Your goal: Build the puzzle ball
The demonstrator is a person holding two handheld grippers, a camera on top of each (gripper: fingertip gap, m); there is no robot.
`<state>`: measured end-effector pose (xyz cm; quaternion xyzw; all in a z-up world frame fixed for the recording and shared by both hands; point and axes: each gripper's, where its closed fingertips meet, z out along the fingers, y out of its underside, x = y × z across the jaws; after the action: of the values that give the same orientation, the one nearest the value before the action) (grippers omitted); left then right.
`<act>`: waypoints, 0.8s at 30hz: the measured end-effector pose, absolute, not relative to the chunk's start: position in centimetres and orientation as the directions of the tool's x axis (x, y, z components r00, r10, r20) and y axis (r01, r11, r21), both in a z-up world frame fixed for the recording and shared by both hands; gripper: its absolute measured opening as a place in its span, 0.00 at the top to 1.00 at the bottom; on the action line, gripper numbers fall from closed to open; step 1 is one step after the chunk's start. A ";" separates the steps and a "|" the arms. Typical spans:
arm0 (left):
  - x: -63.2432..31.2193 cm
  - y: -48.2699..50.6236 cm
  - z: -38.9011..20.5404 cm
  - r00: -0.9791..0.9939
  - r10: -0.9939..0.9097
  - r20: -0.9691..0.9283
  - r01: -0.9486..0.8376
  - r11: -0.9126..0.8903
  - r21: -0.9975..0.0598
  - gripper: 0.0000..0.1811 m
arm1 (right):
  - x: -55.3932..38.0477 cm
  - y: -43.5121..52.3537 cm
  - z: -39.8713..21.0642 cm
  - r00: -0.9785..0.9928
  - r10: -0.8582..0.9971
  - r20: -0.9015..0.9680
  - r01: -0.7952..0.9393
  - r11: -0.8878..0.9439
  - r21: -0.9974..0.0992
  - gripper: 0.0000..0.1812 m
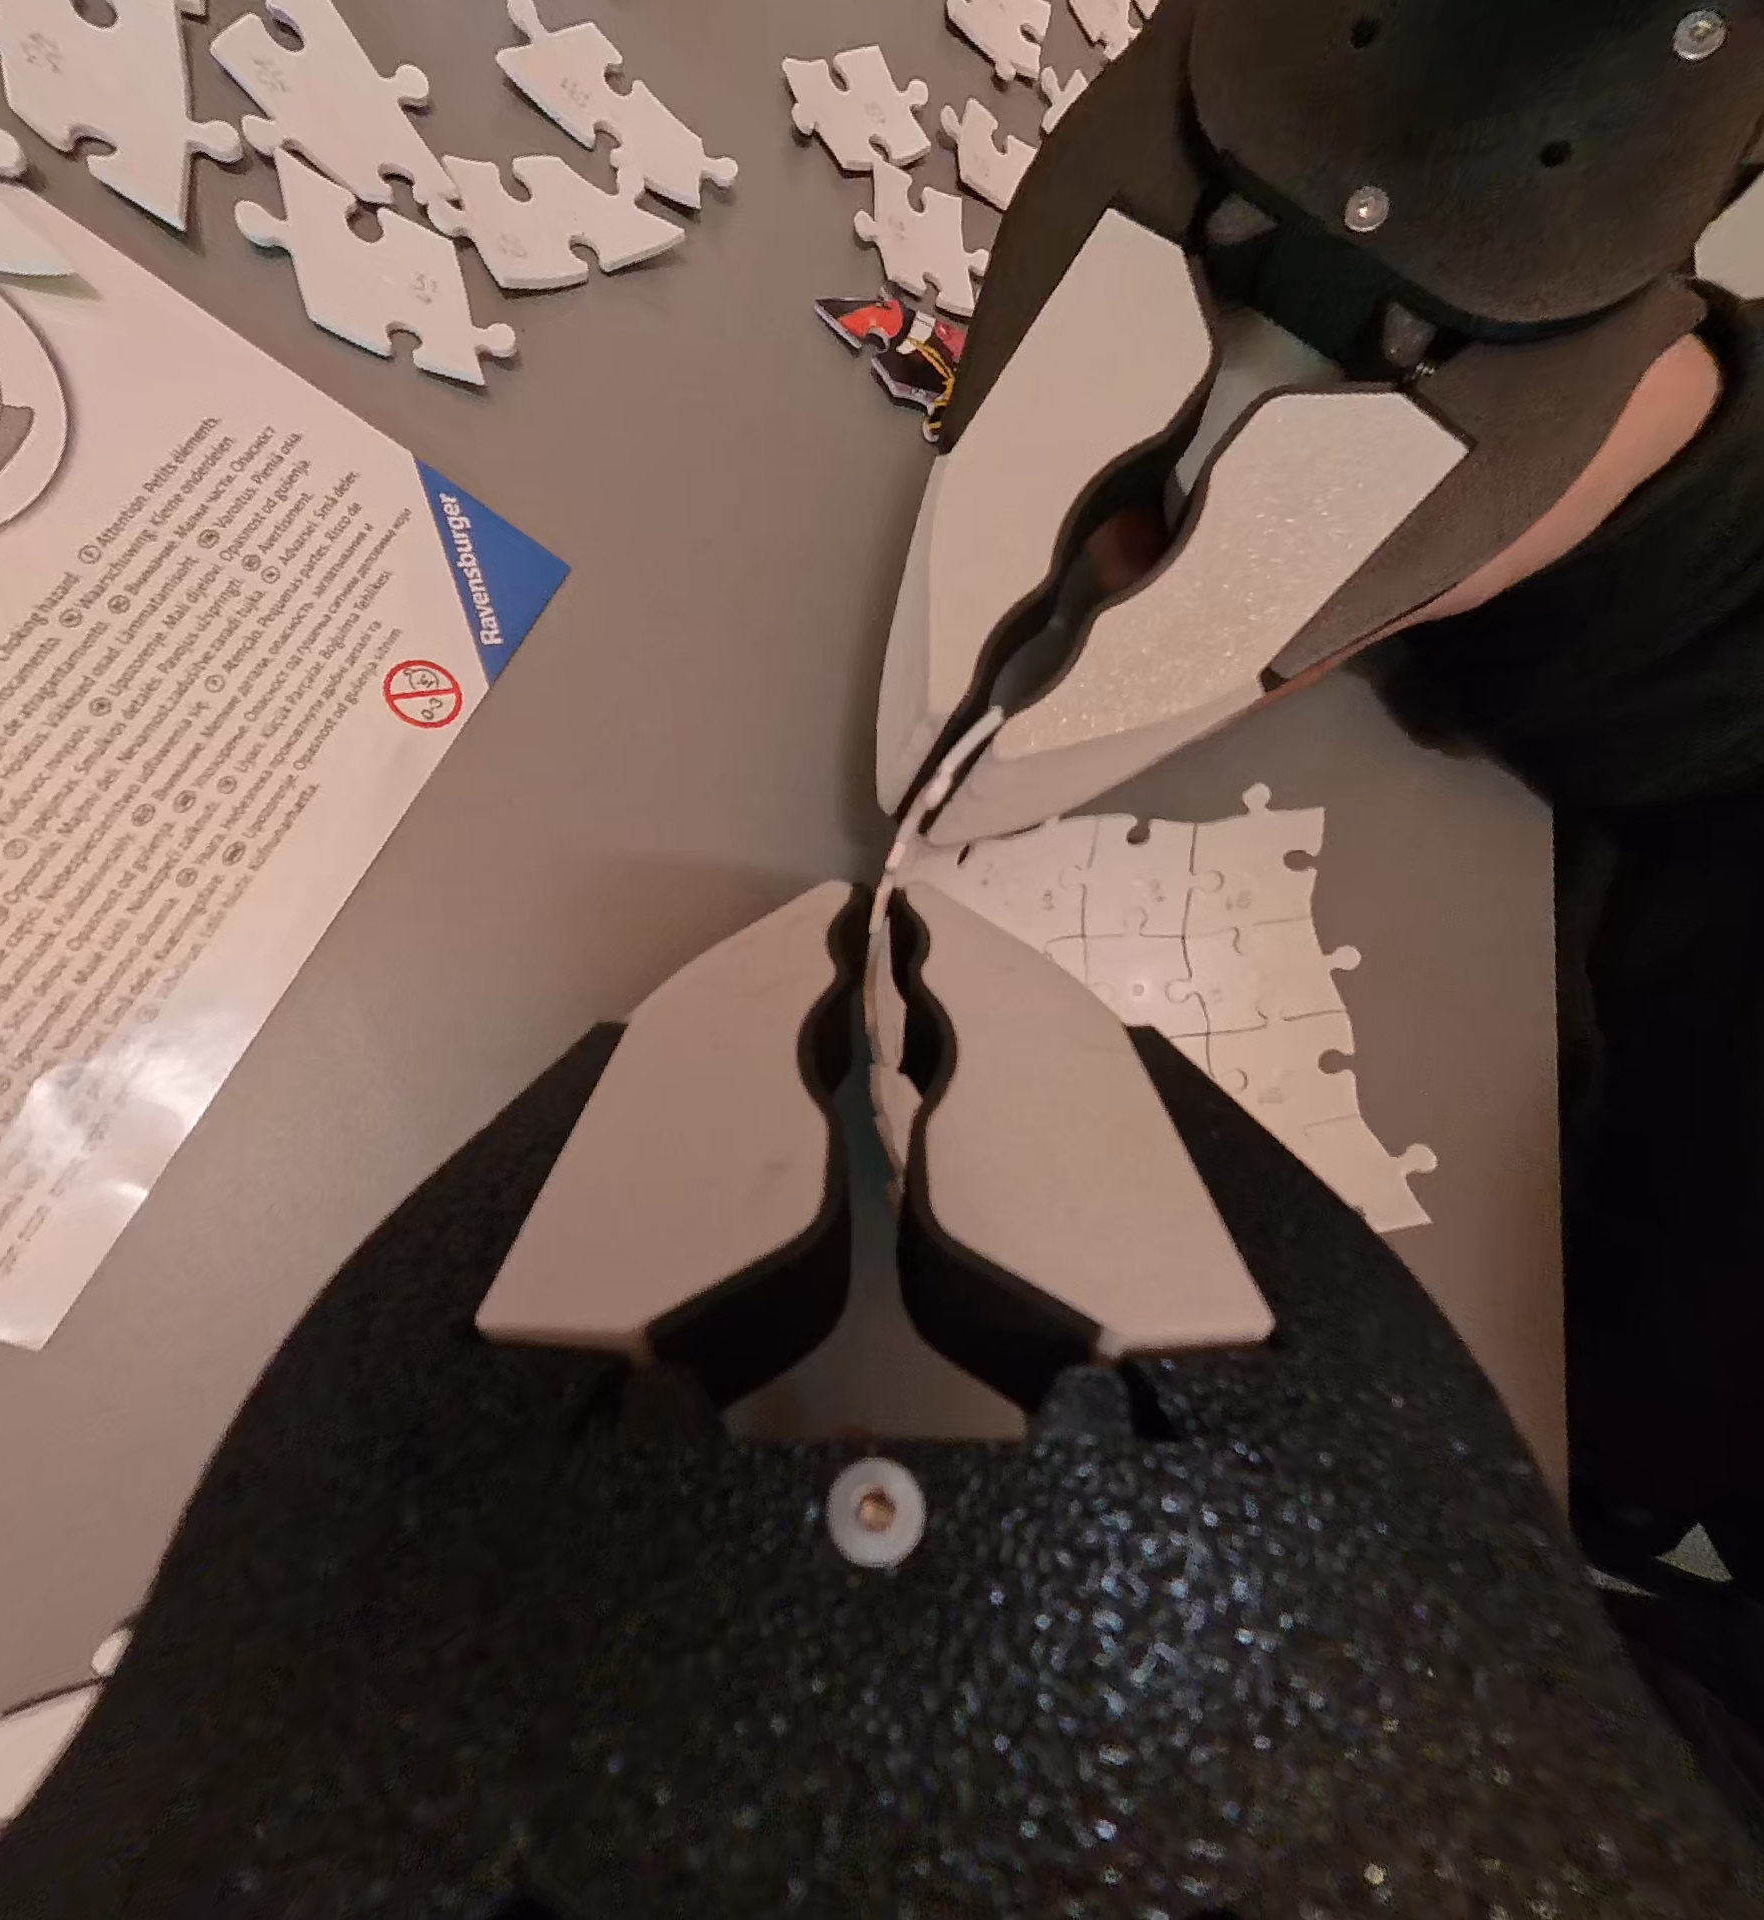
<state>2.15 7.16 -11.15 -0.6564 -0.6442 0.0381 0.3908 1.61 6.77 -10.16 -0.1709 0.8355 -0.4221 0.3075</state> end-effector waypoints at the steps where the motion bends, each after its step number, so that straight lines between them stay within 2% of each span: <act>1: 2.1 7.1 -11.1 0.166 0.875 0.455 0.814 0.139 -0.564 0.98 | 1.6 6.8 -10.1 -0.747 -0.548 -0.376 -0.022 0.585 -0.810 0.98; 4: 2.0 6.9 -11.0 0.154 0.876 0.457 0.809 0.153 -0.567 0.99 | 1.8 7.1 -10.0 -0.729 -0.556 -0.399 -0.013 0.595 -0.804 0.88; 6: 2.0 6.9 -11.0 0.154 0.875 0.458 0.809 0.154 -0.567 0.99 | 1.7 7.4 -10.0 -0.726 -0.562 -0.397 -0.023 0.597 -0.802 0.85; 13: 2.0 6.8 -11.0 0.148 0.878 0.454 0.808 0.157 -0.568 0.98 | 1.1 7.6 -10.5 -0.737 -0.542 -0.404 -0.020 0.615 -0.788 0.84; 24: 2.3 4.7 -9.5 0.088 0.902 0.422 0.756 0.216 -0.618 0.89 | -0.8 7.6 -9.3 -0.737 -0.525 -0.426 0.065 0.572 -0.817 0.81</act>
<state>2.34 4.71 -9.48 -0.6195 -0.6692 0.0915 0.4000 -0.82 7.63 -9.30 -0.1401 0.8212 -0.4406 0.3346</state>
